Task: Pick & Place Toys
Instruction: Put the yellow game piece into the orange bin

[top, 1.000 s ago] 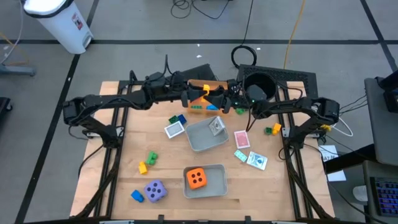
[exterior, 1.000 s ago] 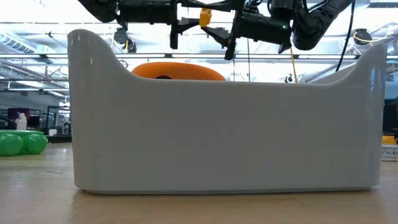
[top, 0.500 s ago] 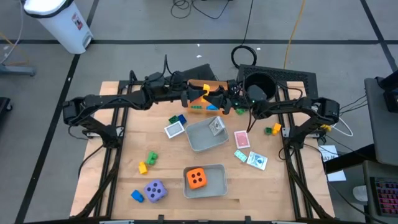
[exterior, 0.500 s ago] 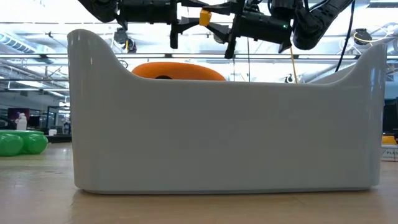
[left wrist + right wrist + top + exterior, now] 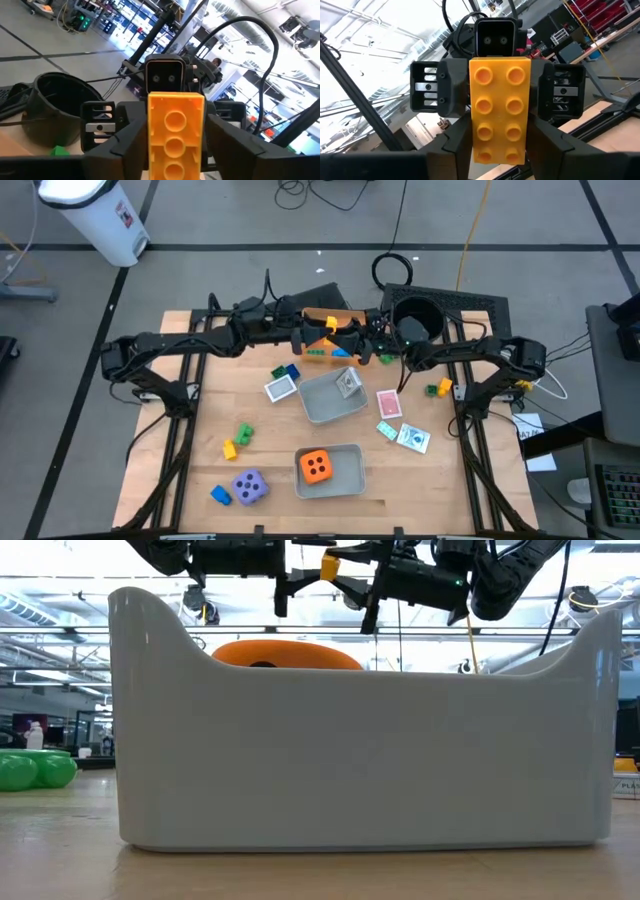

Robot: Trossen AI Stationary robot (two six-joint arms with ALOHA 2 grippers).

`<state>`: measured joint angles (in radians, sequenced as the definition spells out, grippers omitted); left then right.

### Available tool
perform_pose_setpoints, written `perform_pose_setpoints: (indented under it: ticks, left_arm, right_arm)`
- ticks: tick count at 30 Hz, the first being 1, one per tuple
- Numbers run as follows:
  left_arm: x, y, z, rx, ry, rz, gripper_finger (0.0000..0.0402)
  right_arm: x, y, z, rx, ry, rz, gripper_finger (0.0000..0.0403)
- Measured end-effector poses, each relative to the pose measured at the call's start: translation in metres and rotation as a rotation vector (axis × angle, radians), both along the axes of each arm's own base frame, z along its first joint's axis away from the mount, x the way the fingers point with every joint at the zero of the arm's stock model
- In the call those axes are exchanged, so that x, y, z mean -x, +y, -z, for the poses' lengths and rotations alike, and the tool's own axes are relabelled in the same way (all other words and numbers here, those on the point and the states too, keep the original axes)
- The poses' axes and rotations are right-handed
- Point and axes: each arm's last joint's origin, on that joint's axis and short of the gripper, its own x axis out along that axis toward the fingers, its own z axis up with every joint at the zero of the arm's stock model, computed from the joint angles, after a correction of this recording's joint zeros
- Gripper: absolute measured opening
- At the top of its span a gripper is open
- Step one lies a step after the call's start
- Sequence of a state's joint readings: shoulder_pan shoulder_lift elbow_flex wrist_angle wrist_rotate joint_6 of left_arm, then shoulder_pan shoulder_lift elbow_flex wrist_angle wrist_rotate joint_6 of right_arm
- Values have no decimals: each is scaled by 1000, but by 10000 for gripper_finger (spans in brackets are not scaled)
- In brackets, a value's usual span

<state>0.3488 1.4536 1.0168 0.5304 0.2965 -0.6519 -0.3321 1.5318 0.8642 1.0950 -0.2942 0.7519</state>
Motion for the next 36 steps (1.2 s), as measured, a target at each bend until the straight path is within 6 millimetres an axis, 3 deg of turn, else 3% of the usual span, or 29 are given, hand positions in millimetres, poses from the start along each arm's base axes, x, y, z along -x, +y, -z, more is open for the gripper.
perform_pose_setpoints:
  ticks: [5, 10, 19, 23, 27, 31, 36]
  left_arm:
    - [4, 8, -3, -18, -18, -25, 258]
    - [16, 19, -13, -59, -45, -51, 274]
    - [43, 37, -30, -114, -76, -91, 273]
    - [57, 41, -38, -128, -72, -94, 273]
    - [69, 40, -45, -144, -63, -116, 273]
    - [75, 36, -50, -159, -61, -118, 273]
    - [83, 32, -56, -163, -63, -118, 273]
  right_arm:
    - [1, -2, 0, -3, -1, 5, 140]
    - [7, -9, -10, 12, -11, 8, 139]
    - [8, -36, -63, 127, 264, -34, 139]
    - [7, -56, -88, 196, 405, -33, 140]
    - [4, -81, -102, 250, 518, 7, 139]
    - [-3, -106, -102, 289, 603, 31, 139]
    - [-22, -134, -78, 297, 758, 2, 138]
